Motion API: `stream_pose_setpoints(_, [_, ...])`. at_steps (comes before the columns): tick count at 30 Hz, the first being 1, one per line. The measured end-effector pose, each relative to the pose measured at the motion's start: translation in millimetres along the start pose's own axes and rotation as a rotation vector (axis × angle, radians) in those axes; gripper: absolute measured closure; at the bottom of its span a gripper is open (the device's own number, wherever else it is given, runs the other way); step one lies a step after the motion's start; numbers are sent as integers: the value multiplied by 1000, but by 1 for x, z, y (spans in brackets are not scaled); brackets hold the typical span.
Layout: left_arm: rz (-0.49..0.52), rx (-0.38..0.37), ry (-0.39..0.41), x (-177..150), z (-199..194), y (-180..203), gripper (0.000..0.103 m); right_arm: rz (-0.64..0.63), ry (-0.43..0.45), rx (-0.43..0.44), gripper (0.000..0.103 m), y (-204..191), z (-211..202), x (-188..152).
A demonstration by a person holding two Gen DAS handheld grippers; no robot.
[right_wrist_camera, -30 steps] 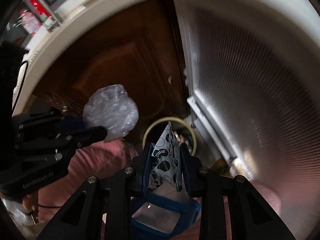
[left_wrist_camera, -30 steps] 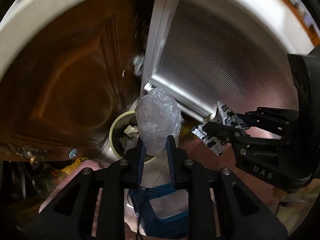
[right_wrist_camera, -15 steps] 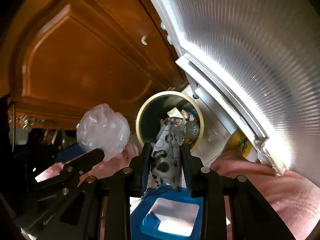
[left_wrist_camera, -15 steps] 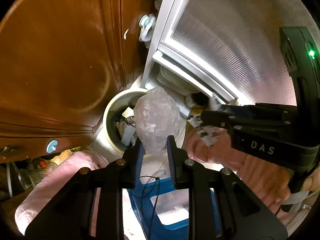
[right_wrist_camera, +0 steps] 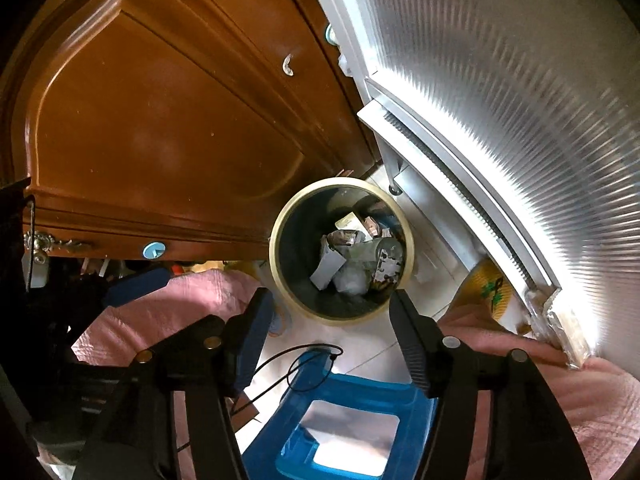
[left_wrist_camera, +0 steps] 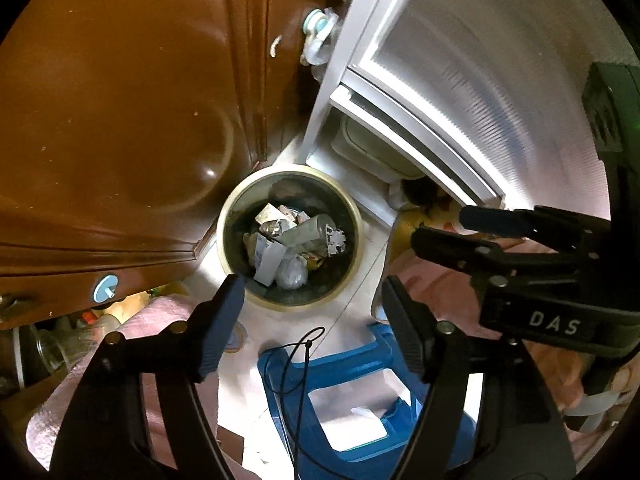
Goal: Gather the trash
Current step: 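Open both tools to drop the bag and wrapper into the bin, then raise both tools and move the right tool toward the paper cup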
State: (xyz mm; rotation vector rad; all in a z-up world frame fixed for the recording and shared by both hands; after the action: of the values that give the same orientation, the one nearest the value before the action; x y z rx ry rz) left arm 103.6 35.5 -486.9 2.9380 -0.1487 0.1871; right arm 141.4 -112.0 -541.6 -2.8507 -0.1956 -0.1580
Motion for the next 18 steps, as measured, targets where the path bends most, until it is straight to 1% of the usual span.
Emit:
stream_pose_setpoints(3, [-3,9,22,1,-7,-2,33,-14,25,-8,41,0,-9,1])
stream_pose_setpoints(9, [12,37,75,2,-30,2,33,-78,86,-57,41,-11,-36,3])
stream_pose_setpoints(13, [23,50,123,4,-55,8,33,-91,130,-55,41,-16,-60,4])
stream_pose_setpoints(18, [41,69,202,5,-98,21,33,-104,190,-44,41,-23,-98,5])
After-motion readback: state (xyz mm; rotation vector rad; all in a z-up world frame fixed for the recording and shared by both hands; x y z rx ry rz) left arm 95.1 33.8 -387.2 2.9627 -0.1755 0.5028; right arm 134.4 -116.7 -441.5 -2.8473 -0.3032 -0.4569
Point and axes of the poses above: each gripper's, at about its wrist camera, not at the fingertips, and z roughly the way its jaws point, y to its right, x to its top, the point moved 2 cm from there along z, roughly the way its jaws point, and after that the axes turned 7 degrees about -z, right-handed, at the moved point
